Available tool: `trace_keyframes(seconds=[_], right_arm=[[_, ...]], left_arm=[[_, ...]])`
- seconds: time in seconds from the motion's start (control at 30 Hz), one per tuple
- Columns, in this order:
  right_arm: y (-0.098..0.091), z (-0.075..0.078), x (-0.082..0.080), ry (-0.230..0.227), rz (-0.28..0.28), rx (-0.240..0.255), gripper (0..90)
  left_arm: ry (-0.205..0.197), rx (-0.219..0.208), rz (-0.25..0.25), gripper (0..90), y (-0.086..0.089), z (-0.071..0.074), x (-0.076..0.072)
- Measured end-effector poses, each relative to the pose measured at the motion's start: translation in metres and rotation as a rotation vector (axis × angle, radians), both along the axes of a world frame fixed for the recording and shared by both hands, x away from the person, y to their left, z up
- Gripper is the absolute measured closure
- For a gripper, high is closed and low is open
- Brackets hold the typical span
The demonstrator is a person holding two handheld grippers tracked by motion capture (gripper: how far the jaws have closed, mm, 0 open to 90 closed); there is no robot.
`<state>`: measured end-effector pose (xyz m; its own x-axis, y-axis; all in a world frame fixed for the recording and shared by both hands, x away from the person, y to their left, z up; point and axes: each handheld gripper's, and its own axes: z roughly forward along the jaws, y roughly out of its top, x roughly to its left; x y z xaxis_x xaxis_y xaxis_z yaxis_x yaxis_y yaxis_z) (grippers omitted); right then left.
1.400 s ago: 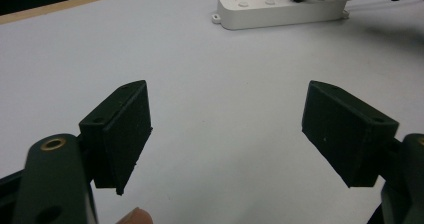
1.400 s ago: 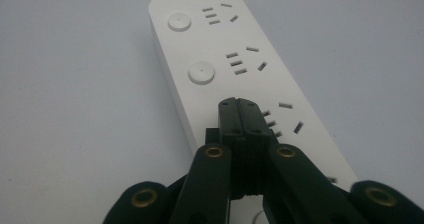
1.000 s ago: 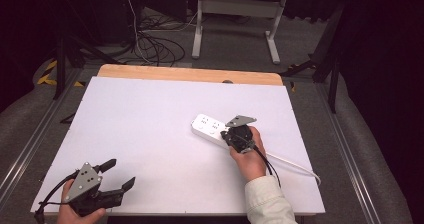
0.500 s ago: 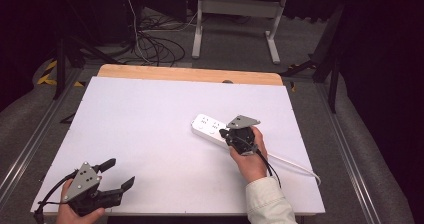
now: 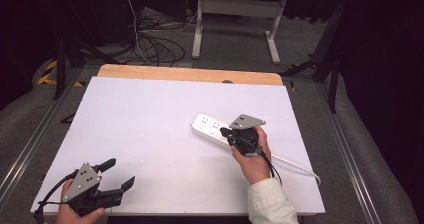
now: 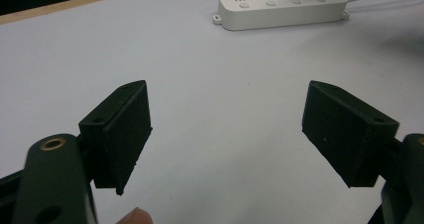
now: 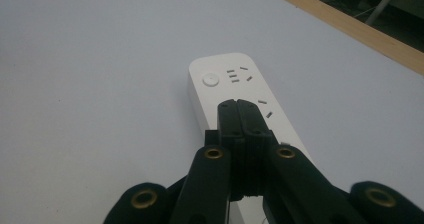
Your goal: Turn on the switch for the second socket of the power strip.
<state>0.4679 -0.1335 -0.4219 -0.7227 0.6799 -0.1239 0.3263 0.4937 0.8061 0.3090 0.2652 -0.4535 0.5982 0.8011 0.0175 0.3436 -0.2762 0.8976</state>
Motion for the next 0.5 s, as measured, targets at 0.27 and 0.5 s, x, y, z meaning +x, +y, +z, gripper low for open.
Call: trace_keyframes(seconds=[0.27, 0.5], right_arm=[[-0.0006, 0.0062, -0.0042, -0.016, 0.014, 0.006, 90.0], [-0.0031, 0.0099, -0.0059, -0.022, 0.024, 0.018, 80.0]], left_arm=[[-0.001, -0.001, -0.001, 20.1, 0.0000, 0.0000, 0.0000], [0.000, -0.002, 0.000, 20.0, 0.0002, 0.0001, 0.0002]])
